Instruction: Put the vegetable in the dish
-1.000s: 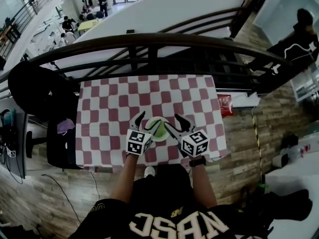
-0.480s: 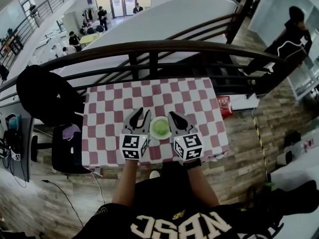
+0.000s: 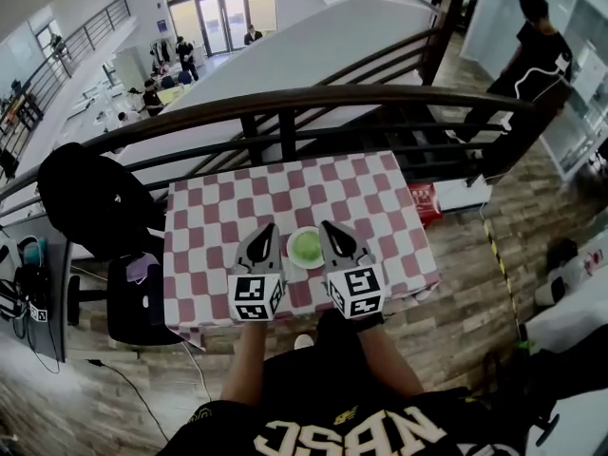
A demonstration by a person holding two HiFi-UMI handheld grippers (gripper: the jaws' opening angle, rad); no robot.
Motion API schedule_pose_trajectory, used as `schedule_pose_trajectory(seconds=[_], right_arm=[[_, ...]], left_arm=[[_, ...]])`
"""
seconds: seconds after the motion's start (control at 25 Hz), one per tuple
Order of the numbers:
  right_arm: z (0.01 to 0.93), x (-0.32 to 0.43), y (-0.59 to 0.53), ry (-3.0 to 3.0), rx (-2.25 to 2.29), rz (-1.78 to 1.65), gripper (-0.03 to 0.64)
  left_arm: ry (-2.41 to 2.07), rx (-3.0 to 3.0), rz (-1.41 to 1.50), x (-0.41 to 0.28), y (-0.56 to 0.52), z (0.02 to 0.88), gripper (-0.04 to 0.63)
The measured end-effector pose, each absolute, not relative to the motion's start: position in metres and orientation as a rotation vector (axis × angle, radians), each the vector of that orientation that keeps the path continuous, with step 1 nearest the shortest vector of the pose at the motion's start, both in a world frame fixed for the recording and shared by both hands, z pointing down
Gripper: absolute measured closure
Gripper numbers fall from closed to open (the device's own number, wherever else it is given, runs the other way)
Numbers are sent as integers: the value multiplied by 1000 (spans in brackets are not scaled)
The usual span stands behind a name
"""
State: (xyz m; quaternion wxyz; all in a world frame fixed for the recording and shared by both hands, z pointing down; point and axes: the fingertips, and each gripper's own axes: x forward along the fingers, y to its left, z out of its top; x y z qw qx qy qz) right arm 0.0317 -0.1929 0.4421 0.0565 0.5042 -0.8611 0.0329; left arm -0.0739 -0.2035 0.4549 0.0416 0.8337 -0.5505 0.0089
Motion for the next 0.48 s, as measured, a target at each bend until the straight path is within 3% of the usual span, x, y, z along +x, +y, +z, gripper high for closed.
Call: schedule_pose_trajectory(seconds=[0.48], right_arm=[[443,63,-209,-2657,1507,126,601]], left_arm=[[-1783,2524,-21,-46,-219,442,575]])
